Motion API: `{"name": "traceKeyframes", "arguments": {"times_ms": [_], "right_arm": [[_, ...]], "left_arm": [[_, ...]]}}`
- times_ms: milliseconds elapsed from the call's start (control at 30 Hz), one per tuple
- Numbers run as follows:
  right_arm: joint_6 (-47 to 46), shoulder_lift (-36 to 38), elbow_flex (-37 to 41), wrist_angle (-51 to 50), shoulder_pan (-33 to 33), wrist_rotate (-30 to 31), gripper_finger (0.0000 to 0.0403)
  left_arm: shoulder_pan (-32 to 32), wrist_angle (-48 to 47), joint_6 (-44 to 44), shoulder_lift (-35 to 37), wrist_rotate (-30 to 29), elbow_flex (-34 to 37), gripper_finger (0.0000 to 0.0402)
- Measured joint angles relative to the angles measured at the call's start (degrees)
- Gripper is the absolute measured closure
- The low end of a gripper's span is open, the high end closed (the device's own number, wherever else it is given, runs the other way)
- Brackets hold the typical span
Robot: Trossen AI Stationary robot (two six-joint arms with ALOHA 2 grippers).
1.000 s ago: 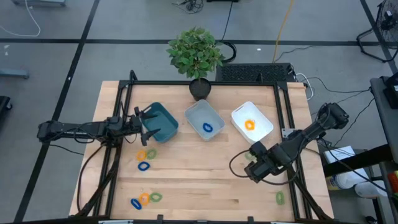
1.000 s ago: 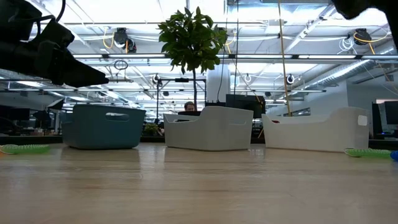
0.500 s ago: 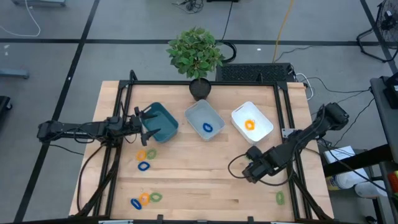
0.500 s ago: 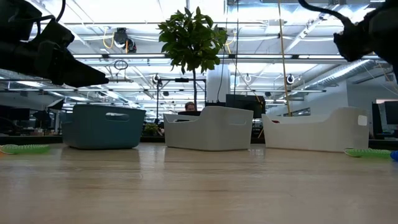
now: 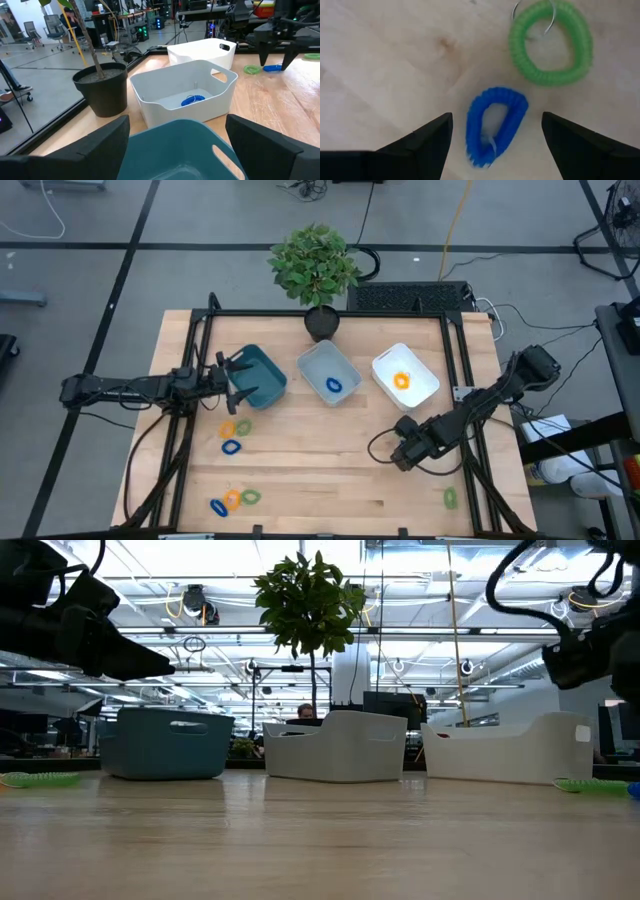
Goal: Sort spring keychains
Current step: Put the top right blue spring keychain into the gray bin
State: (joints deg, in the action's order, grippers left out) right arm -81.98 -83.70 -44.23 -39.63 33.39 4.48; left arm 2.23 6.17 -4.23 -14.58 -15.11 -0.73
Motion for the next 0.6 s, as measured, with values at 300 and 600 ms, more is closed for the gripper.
{"name": "traceKeyframes", "arguments": {"times_ms": [300, 600], "right_arm": [[1.71, 0.20, 2.60, 3.32, -1.16, -0.03, 0.0139], [1.72, 0.13, 2.76, 2.32, -1.19, -0.07, 0.0247]], "left_arm": [[0.00, 0.01, 0.00, 0.01, 0.00, 0.00, 0.0066], [-0.01, 0.02, 0.00, 0.01, 0.00, 0.01, 0.0066]]}}
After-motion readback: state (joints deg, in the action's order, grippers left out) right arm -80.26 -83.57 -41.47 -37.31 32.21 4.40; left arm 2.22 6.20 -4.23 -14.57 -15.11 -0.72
